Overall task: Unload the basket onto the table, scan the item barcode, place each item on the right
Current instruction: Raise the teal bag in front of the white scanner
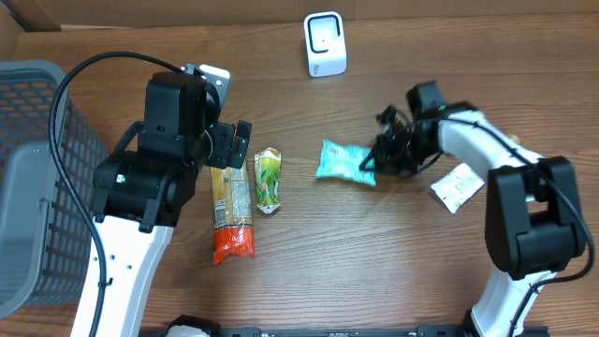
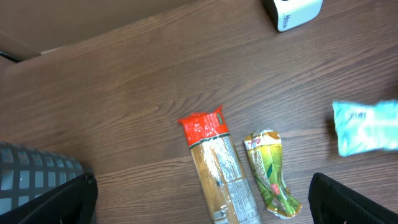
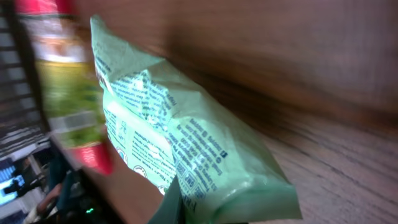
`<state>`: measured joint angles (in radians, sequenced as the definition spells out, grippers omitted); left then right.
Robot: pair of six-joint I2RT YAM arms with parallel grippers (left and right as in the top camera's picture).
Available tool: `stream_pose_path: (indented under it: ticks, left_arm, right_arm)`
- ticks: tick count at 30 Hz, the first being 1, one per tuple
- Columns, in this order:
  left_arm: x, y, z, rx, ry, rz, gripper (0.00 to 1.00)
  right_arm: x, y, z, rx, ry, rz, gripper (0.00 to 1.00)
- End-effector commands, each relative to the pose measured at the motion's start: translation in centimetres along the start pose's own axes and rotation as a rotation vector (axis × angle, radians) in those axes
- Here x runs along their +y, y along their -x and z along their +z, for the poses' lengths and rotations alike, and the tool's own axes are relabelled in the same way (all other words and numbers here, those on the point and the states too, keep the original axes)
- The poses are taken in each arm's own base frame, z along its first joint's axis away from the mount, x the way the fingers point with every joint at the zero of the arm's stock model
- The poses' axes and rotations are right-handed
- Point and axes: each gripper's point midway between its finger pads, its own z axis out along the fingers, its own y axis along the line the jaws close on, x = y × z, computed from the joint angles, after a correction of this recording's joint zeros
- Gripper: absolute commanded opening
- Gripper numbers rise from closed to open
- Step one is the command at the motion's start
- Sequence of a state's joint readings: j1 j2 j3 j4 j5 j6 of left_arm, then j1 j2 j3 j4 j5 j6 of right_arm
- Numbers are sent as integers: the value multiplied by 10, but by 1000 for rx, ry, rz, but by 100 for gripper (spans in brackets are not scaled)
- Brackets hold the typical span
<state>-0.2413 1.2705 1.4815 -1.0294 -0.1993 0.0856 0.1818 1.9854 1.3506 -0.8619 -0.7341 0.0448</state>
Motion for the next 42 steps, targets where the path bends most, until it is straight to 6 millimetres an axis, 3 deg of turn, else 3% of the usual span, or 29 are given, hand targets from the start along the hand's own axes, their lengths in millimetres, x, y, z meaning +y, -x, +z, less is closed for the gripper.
stream_pose_path:
  ticks: [1, 5, 10, 13, 17, 21, 25, 29, 34, 38, 42]
  left_arm:
    - [4, 2, 0, -2, 14, 11, 100]
    - [4, 2, 0, -2, 14, 11, 100]
    - [4, 2, 0, -2, 14, 11, 99]
    - [4, 2, 0, -2, 14, 11, 100]
    - [4, 2, 0, -2, 14, 11, 100]
    - [4, 2, 0, -2, 14, 11, 100]
    - [4, 2, 0, -2, 14, 11, 99]
    - [4, 2, 0, -2, 14, 11, 100]
    - [4, 2, 0, -2, 14, 11, 100]
    - [4, 2, 0, -2, 14, 11, 100]
    - [4, 2, 0, -2, 14, 11, 100]
  right_arm:
    - [74, 25, -61, -137, 143, -280, 4]
    - [107, 26, -96, -187, 129, -365, 4]
    - [126, 24, -123, -247, 89, -417, 4]
    - [126, 23, -131, -270, 48, -427, 4]
    - [108, 33, -131, -304, -80, -348, 4]
    - [72, 60, -138, -439, -424, -223, 3]
    - [76, 87, -147, -580, -648, -257, 3]
    - [76, 121, -169, -727, -981, -331, 3]
    - [87, 170, -172, -893, -1278, -472, 4]
    - [94, 212, -154, -913, -1418, -695, 4]
    - [105, 242, -133, -892, -1510, -956, 4]
